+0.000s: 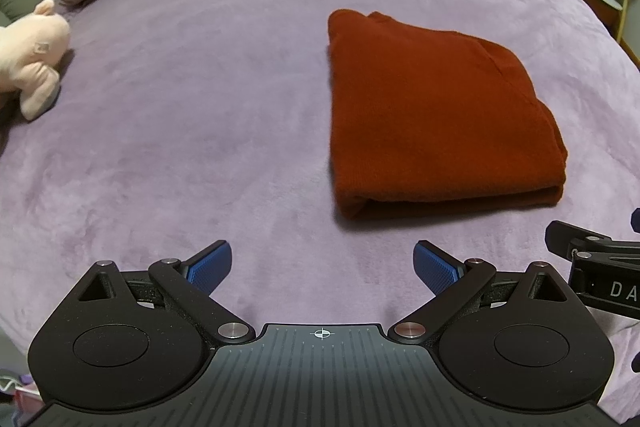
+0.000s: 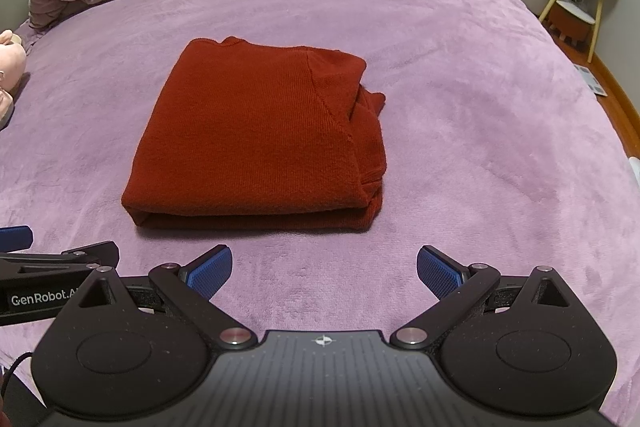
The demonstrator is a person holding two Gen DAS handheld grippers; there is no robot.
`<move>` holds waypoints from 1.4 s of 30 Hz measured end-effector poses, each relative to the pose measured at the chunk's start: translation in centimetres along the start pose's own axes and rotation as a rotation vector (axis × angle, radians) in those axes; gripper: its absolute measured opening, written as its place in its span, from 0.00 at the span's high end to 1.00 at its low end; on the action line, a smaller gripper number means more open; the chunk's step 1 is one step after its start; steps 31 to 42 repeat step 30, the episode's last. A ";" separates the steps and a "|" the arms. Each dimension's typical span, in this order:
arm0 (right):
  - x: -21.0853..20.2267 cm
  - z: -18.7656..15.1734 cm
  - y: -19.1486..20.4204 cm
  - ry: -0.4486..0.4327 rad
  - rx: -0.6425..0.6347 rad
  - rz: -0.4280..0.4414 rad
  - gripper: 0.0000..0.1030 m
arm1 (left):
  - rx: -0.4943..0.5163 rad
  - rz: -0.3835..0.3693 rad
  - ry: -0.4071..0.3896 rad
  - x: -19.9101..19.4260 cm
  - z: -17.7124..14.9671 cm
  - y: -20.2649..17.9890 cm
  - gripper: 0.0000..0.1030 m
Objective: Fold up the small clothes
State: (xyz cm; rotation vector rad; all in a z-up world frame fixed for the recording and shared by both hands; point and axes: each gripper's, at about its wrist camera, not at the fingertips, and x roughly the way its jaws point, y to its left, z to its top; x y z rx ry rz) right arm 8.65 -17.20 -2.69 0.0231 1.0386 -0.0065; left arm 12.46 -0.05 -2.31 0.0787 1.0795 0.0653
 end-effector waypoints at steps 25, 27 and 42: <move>0.1 -0.2 -0.3 -0.004 0.018 -0.004 0.04 | 0.031 0.028 0.005 0.1 -0.6 -0.1 0.03; -0.1 -0.2 -0.4 -0.006 0.018 -0.005 0.04 | 0.024 0.021 0.009 0.1 -0.7 0.0 0.03; -0.3 -0.2 -0.4 -0.009 0.017 -0.007 0.04 | 0.011 0.010 0.014 0.0 -0.7 0.2 0.03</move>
